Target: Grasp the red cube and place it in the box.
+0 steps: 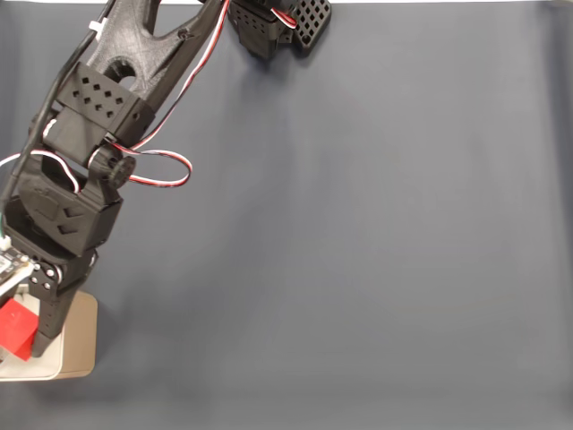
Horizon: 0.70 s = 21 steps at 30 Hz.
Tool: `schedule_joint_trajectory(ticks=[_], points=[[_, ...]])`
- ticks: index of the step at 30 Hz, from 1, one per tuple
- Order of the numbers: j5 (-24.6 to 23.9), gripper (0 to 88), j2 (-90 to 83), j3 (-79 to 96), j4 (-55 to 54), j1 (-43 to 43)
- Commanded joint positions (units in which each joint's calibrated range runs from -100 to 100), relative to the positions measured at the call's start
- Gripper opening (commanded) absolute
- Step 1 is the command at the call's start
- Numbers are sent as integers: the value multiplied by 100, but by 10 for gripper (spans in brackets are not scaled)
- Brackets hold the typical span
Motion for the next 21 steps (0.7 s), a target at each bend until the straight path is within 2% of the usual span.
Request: schedule_joint_trajectory(ticks=[1, 21], points=[[88, 0, -96, -318, -192, 111], [137, 0, 17, -354, -282, 246]])
